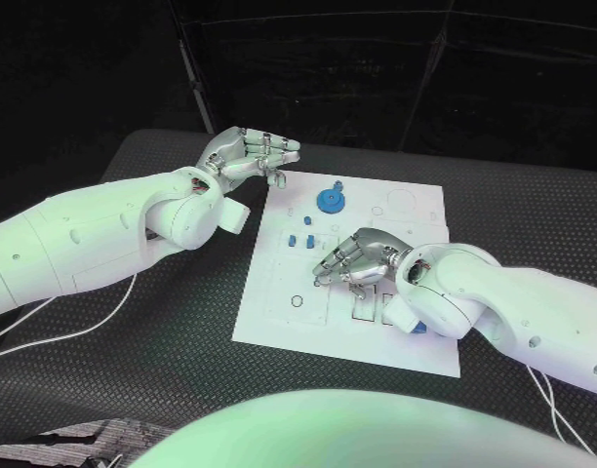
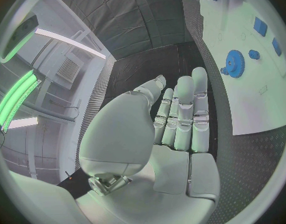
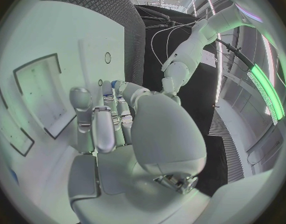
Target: Assemble the parts on the task board
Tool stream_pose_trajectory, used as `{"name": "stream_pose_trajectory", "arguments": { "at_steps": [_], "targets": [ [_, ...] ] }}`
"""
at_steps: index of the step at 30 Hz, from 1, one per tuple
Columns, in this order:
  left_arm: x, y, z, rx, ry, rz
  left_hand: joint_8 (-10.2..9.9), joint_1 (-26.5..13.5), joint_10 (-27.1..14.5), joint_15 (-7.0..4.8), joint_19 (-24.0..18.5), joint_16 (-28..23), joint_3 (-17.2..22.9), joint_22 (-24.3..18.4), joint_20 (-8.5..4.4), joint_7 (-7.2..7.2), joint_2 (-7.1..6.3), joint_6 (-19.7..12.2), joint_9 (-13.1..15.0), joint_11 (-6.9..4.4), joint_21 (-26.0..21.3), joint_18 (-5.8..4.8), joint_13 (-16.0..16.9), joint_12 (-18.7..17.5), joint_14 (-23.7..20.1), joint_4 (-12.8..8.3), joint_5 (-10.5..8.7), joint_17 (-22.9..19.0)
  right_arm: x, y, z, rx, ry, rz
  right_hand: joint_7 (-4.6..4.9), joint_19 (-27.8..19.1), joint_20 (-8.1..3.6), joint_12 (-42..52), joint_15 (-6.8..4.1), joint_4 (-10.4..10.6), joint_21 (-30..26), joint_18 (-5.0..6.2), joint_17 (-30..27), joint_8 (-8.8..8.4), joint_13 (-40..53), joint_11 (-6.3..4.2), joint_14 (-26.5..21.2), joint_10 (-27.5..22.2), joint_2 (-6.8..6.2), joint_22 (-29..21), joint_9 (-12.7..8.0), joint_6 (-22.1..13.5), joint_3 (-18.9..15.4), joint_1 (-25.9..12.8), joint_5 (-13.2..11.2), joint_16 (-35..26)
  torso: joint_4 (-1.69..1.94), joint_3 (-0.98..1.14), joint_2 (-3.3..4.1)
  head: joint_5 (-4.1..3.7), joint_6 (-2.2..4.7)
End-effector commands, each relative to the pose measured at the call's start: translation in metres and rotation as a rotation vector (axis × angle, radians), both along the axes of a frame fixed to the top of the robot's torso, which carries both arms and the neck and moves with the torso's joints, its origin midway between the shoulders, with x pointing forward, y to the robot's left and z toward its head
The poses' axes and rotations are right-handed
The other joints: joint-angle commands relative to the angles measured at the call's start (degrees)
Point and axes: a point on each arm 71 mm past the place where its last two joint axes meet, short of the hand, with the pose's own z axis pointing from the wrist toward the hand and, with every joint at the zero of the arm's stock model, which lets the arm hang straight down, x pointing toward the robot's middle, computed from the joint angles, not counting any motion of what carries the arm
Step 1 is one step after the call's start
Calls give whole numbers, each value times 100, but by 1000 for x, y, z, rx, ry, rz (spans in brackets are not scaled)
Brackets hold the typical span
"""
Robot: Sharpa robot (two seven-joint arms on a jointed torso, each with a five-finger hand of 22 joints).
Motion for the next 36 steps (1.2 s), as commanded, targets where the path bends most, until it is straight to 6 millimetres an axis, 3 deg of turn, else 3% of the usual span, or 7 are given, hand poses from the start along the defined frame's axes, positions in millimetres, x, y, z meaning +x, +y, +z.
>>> {"name": "stream_pose_trajectory", "arguments": {
  "at_steps": [1, 4, 6, 8, 20, 36],
  "targets": [
    [0, -1, 2, -8, -3, -8, -27, 4, -32, 4, 16, -25, -25, -7, 42, 9, 34, -46, -1, -3, -34, 114, 7, 16, -50, -6, 0, -6, -8, 6, -3, 20, 19, 39, -1, -32, -12, -17, 9, -8, -78, 162, 195, -14, 1, -17, 194, 28, 14, -140, 3, 25, -52, -79, 27, 108, 4, -3, 3, 2, 1],
    [0, -1, 2, -8, -3, -8, -27, 4, -32, 4, 17, -25, -25, -7, 42, 9, 34, -46, -1, -3, -35, 114, 7, 16, -50, -6, 0, -6, -8, 6, -1, 34, 12, 40, -4, -166, -18, -32, 8, -12, -294, 222, 399, -22, -4, -19, 217, 15, 15, -478, 0, 14, -88, -116, 37, 192, 1, -4, -1, 6, 1],
    [0, -1, 2, -8, -3, -8, -27, 4, -32, 4, 17, -25, -25, -7, 42, 9, 34, -46, -1, -3, -35, 114, 7, 16, -50, -6, 0, -6, -9, 7, 0, 45, 5, 42, -24, 433, -45, -48, -16, -27, 152, 70, -550, -24, -9, -34, -19, 24, 31, 270, 1, 24, -143, -169, 41, -344, 3, -4, 0, 5, 1],
    [0, -1, 2, -8, -3, -8, -27, 6, -34, 4, 17, -26, -26, -8, 43, 9, 34, -47, -1, -3, -36, 114, 7, 18, -52, -7, 0, -7, -9, 7, 0, 48, 3, 43, -29, 526, -57, -55, -25, -35, 177, 55, -688, -26, -11, -38, -45, 30, 44, 321, 1, 28, -158, -185, 42, -446, 3, -3, 1, 12, 1],
    [0, 0, 2, -8, -3, -7, -27, 6, -34, 4, 17, -26, -26, -8, 43, 9, 34, -47, -1, -3, -36, 114, 7, 18, -52, -7, 0, -7, -10, 10, 3, 85, -7, 55, -41, 1015, -87, -64, -48, -76, 626, -91, -770, -26, -6, -55, -1, 65, 87, 1058, 5, 47, -185, -203, 50, -528, 5, 1, 7, 11, 1],
    [1, 0, 1, -7, -2, -6, -27, 6, -34, 4, 17, -26, -26, -8, 43, 9, 34, -47, -1, -3, -36, 114, 7, 18, -52, -7, 0, -7, -12, 2, 7, 13, 23, 75, -38, 1120, -111, -78, -61, -98, 656, -86, -615, -40, 0, -57, 99, 70, 123, 1037, 3, 34, -214, -227, 82, -421, -3, -2, -3, 4, 1]
  ]
}}
